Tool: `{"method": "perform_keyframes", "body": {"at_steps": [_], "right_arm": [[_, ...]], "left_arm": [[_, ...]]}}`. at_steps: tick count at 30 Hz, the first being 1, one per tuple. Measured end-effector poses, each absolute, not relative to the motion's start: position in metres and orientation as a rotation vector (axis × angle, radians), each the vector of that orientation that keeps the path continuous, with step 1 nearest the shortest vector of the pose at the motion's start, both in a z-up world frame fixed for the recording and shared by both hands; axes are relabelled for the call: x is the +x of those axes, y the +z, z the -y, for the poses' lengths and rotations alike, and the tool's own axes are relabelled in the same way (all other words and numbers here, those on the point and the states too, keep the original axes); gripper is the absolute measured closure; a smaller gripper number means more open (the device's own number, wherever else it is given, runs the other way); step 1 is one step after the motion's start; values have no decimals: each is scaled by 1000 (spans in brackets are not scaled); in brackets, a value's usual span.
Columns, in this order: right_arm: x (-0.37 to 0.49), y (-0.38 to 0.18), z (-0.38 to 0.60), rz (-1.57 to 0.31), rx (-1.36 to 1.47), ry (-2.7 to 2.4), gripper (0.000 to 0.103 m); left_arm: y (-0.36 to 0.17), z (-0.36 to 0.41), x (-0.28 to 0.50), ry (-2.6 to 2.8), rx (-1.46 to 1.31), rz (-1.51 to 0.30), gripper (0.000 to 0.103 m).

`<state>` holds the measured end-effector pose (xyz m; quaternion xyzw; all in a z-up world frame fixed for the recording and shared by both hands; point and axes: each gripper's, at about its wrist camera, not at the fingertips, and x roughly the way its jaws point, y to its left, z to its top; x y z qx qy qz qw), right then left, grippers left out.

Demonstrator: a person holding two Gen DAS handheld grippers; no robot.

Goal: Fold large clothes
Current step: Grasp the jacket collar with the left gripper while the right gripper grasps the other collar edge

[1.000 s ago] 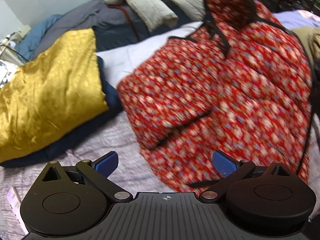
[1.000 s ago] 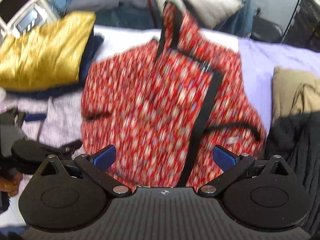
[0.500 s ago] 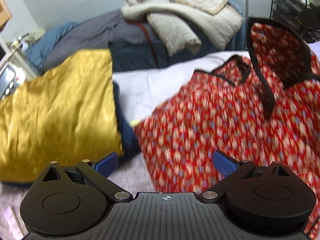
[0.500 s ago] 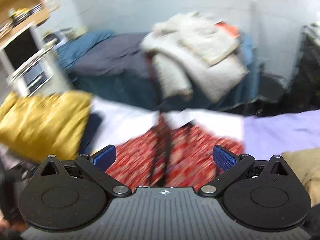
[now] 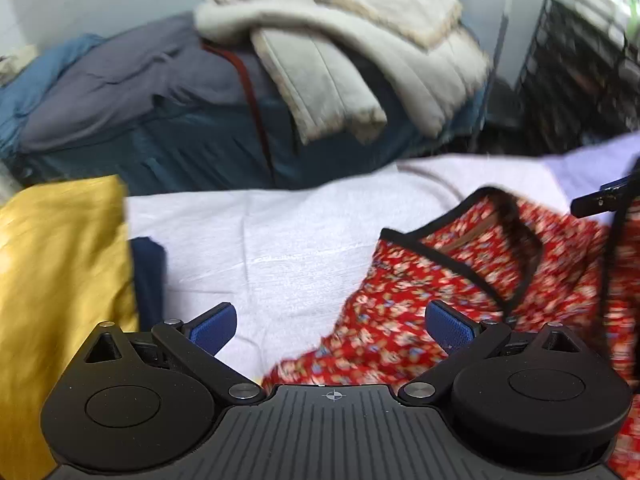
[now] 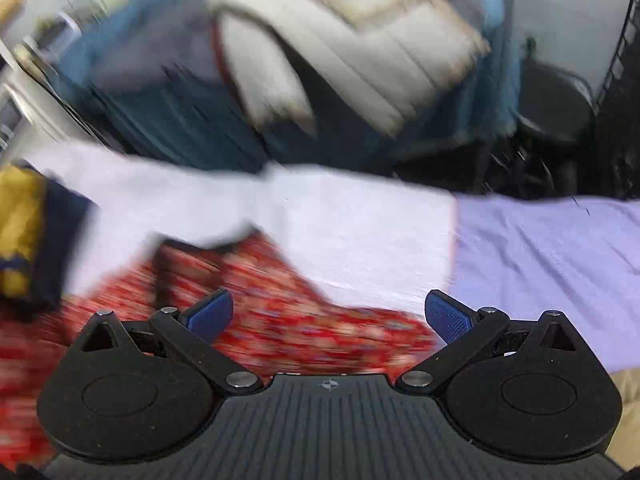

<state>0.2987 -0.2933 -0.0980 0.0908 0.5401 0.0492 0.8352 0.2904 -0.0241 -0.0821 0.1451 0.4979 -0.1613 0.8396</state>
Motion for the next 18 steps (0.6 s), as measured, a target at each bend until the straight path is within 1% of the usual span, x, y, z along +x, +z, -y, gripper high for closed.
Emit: {"method": "perform_keyframes", "body": {"at_steps": [1,3,5,6,7,8,9,10,11,12,17,18], "right_arm": [[301,-112,302,-1191,216,85,3],[299,-134,314,-1284,312,94,9],[286,-147,316,-1337,380,146,12],[276,-149,311,-1346,375,155,22],[265,-149,307,-1330,370,159,23],[256,-147,304,-1290,369,159,34],[250,-145,305,-1264,413,169,48],[242,-143,308,-1237,483,165,52],[233,-140,311,-1206,533,169,58],[224,-135,313,-1173,565,188,61],[180,-100,321,-995,713,207,66],[170,-91,319,-961,736,211,66]], "left_arm": [[-92,26,297,-344,336,-1084,0],[-114,27,304,-340,394,-1132,0],[-140,24,311,-335,425,-1210,0],[-150,20,312,-340,407,-1261,0],[-160,13,314,-347,361,-1324,0],[-172,6,317,-358,283,-1398,0],[-181,-3,319,-355,191,-1450,0],[-182,-10,317,-350,141,-1435,0],[-181,-12,313,-362,132,-1407,0],[-180,-11,309,-378,148,-1395,0],[-163,-5,283,-444,243,-1323,0],[-157,-6,278,-452,231,-1310,14]]}}
